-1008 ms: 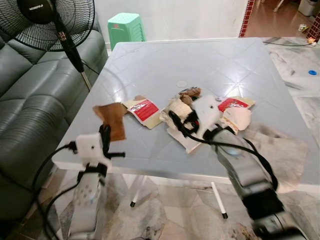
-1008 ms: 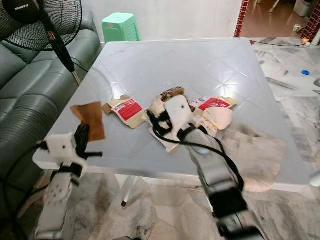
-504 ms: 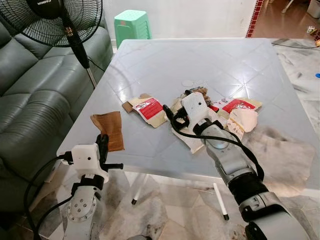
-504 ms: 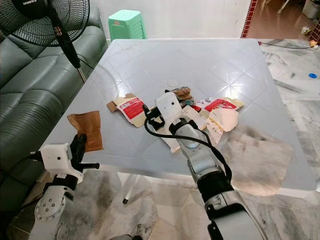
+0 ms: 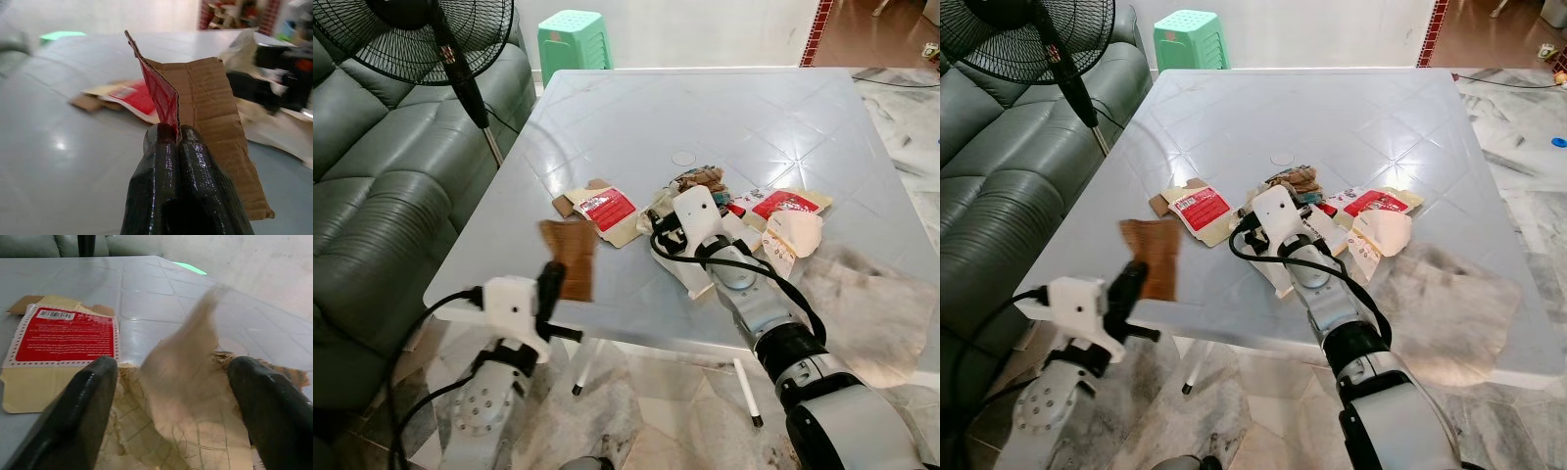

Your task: Picking trash to rubbish bin

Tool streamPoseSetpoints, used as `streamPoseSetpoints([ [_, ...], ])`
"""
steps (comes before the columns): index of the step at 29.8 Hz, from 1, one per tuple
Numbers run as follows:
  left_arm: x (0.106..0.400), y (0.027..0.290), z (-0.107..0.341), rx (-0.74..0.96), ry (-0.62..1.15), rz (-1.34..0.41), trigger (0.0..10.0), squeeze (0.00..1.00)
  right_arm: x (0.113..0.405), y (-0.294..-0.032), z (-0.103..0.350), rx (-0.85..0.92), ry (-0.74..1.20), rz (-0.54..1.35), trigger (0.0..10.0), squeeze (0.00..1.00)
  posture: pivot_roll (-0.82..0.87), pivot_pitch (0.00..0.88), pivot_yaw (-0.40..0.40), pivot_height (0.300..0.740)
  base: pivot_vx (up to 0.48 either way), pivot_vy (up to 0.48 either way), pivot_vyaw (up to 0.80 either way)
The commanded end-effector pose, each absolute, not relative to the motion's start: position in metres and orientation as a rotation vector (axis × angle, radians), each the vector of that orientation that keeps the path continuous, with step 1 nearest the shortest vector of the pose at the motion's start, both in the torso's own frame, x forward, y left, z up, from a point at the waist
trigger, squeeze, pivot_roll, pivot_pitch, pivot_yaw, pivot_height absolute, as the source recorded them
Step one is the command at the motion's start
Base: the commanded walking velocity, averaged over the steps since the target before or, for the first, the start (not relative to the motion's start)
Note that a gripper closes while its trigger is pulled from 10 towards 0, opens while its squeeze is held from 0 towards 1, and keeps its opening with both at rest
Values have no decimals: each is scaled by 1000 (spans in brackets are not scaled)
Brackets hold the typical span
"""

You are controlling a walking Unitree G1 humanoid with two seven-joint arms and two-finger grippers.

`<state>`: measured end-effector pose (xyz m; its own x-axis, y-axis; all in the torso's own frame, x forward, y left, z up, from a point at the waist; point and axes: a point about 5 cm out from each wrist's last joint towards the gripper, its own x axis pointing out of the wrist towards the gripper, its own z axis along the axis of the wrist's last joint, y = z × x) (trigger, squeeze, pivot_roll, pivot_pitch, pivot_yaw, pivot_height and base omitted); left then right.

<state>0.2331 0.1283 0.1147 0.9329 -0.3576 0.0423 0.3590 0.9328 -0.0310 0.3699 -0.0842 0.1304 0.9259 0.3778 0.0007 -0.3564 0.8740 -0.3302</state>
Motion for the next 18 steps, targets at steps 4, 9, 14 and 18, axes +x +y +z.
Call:
streamPoseSetpoints([
  [4,234,130,118,-30,-39,-380,0,0,371,-79,133,-302,-73,404,0,0,130,106,68,740,0,0,0],
  [9,235,132,119,-31,-27,-388,0,0,371,-80,130,-286,-58,402,0,0,134,99,68,740,0,0,0],
  [14,236,132,120,-31,-24,-390,0,0,372,-80,128,-275,-49,397,0,0,136,94,67,740,0,0,0],
  [18,237,132,121,-31,-25,-391,0,0,372,-79,129,-266,-52,402,0,0,137,92,65,740,0,0,0],
])
